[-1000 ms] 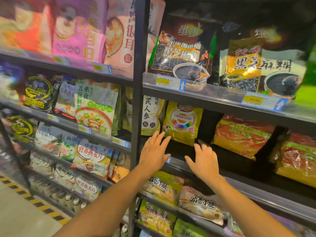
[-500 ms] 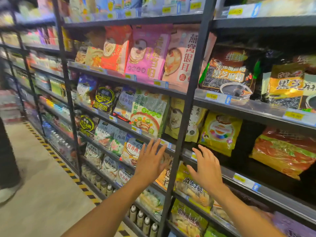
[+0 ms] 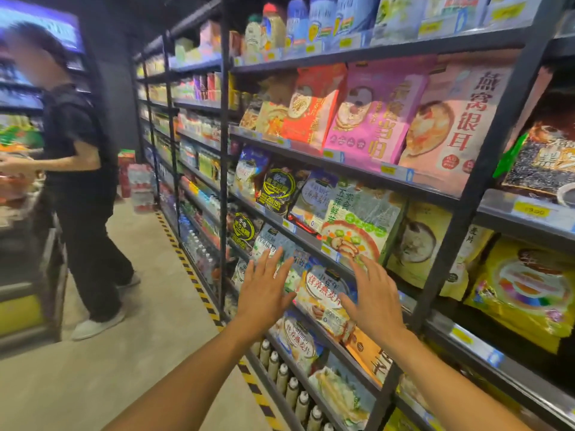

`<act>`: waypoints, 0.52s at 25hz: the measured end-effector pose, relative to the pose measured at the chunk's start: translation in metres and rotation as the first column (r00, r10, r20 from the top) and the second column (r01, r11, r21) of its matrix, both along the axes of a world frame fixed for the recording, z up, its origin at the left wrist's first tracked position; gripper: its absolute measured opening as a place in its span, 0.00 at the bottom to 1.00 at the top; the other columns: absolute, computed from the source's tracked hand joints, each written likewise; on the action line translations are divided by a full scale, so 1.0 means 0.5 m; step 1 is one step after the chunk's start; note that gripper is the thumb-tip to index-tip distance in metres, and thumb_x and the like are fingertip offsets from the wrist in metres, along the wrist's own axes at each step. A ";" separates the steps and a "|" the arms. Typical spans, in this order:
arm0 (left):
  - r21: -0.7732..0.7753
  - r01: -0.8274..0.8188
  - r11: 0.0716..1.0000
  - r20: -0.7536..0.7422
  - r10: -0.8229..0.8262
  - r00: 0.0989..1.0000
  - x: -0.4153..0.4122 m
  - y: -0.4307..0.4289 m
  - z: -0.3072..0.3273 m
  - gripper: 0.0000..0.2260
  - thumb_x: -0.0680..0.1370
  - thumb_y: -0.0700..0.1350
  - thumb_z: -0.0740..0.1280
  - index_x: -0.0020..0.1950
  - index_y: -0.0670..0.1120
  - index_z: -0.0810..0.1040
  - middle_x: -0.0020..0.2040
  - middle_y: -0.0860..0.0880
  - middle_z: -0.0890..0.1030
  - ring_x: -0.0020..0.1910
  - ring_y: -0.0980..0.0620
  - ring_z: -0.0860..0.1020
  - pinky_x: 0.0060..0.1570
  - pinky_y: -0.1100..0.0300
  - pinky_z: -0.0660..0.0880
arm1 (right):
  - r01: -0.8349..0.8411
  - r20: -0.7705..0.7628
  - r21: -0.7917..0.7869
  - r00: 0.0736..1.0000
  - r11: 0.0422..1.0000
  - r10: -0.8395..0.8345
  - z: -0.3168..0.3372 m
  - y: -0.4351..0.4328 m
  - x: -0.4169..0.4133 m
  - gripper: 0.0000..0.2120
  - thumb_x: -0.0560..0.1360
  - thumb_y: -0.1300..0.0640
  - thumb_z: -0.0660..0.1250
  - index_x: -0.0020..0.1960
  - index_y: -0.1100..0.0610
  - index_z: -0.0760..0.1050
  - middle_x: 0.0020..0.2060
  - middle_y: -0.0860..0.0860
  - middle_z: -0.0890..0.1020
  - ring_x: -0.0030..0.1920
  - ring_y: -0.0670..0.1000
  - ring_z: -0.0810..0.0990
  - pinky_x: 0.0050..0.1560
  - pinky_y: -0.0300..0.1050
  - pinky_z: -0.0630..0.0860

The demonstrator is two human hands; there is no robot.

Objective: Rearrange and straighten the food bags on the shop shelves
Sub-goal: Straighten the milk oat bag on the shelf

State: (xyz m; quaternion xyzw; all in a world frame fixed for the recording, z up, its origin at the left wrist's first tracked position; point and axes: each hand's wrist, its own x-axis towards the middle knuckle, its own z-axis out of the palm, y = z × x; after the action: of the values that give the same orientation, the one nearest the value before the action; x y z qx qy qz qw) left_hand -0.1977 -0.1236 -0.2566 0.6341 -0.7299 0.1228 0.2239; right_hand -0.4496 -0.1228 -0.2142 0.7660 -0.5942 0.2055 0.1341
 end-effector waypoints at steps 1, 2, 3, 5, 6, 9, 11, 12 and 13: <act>0.004 -0.019 1.000 0.000 0.019 1.000 0.023 -0.014 0.001 0.35 0.81 0.64 0.61 0.84 0.55 0.51 0.85 0.49 0.48 0.84 0.44 0.44 0.80 0.38 0.51 | -0.017 0.009 0.012 1.000 1.000 0.017 -0.003 -0.028 0.023 0.37 0.77 0.36 0.66 0.81 0.50 0.60 0.80 0.52 0.63 0.80 0.57 0.60 0.78 0.59 0.64; 0.008 -0.039 0.999 -0.001 0.039 0.999 0.045 -0.030 0.002 0.35 0.81 0.64 0.61 0.84 0.56 0.50 0.85 0.49 0.47 0.84 0.44 0.43 0.80 0.39 0.50 | -0.034 0.024 0.021 0.999 0.999 0.033 -0.004 -0.056 0.046 0.37 0.77 0.37 0.67 0.81 0.50 0.61 0.80 0.52 0.63 0.81 0.57 0.60 0.77 0.60 0.64; 0.010 -0.058 0.998 0.000 0.058 0.998 0.067 -0.048 0.003 0.35 0.81 0.64 0.61 0.84 0.56 0.50 0.85 0.49 0.47 0.84 0.44 0.43 0.80 0.39 0.50 | -0.048 0.043 0.025 0.998 0.999 0.047 -0.006 -0.088 0.068 0.37 0.77 0.37 0.67 0.80 0.50 0.62 0.80 0.52 0.63 0.80 0.57 0.61 0.77 0.61 0.65; 0.014 -0.078 0.997 -0.002 0.078 0.997 0.109 -0.091 0.008 0.35 0.82 0.64 0.60 0.84 0.56 0.50 0.85 0.49 0.47 0.84 0.45 0.43 0.81 0.40 0.49 | -0.065 0.070 0.019 0.996 0.998 0.064 -0.010 -0.149 0.111 0.35 0.77 0.38 0.68 0.79 0.51 0.65 0.80 0.54 0.64 0.80 0.58 0.61 0.78 0.61 0.63; 0.020 -0.083 0.996 0.003 0.083 0.997 0.126 -0.113 0.012 0.35 0.82 0.64 0.60 0.84 0.56 0.49 0.85 0.50 0.47 0.84 0.45 0.42 0.81 0.41 0.48 | -0.071 0.087 0.020 0.994 0.997 0.069 -0.013 -0.177 0.129 0.35 0.78 0.38 0.67 0.79 0.51 0.65 0.80 0.53 0.63 0.81 0.58 0.60 0.78 0.61 0.61; 0.017 -0.108 0.994 0.021 0.107 0.994 0.182 -0.199 0.025 0.36 0.81 0.65 0.59 0.84 0.56 0.48 0.85 0.50 0.45 0.84 0.45 0.42 0.82 0.42 0.46 | -0.087 0.119 0.024 0.989 0.996 0.084 -0.018 -0.274 0.181 0.34 0.80 0.38 0.65 0.81 0.50 0.61 0.82 0.51 0.58 0.82 0.56 0.54 0.80 0.58 0.53; 0.014 -0.127 0.992 0.032 0.127 0.991 0.220 -0.268 0.031 0.36 0.81 0.65 0.59 0.84 0.56 0.47 0.85 0.50 0.46 0.84 0.45 0.42 0.81 0.42 0.48 | -0.100 0.128 0.013 0.987 0.995 0.097 -0.016 -0.350 0.216 0.34 0.79 0.39 0.66 0.80 0.50 0.63 0.81 0.51 0.61 0.82 0.56 0.57 0.81 0.58 0.53; 0.012 -0.131 0.991 0.037 0.131 0.991 0.238 -0.300 0.031 0.36 0.81 0.65 0.60 0.84 0.56 0.48 0.85 0.50 0.47 0.84 0.45 0.43 0.81 0.41 0.49 | -0.108 0.136 0.006 0.985 0.994 0.106 -0.015 -0.386 0.233 0.33 0.78 0.39 0.67 0.79 0.51 0.65 0.80 0.51 0.63 0.80 0.56 0.60 0.80 0.58 0.56; 0.005 -0.133 0.991 0.044 0.133 0.990 0.255 -0.332 0.030 0.36 0.81 0.65 0.60 0.84 0.56 0.49 0.85 0.50 0.49 0.84 0.45 0.44 0.81 0.41 0.50 | -0.114 0.143 -0.006 0.983 0.993 0.114 -0.017 -0.422 0.249 0.33 0.77 0.40 0.68 0.78 0.51 0.66 0.78 0.51 0.66 0.79 0.56 0.63 0.78 0.59 0.60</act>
State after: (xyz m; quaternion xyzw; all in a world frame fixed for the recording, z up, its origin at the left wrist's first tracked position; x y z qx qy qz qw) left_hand -0.0700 -0.2894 -0.2418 0.6794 -0.6912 0.1484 0.1965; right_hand -0.3252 -0.3336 -0.2229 0.7822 -0.5576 0.2666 0.0785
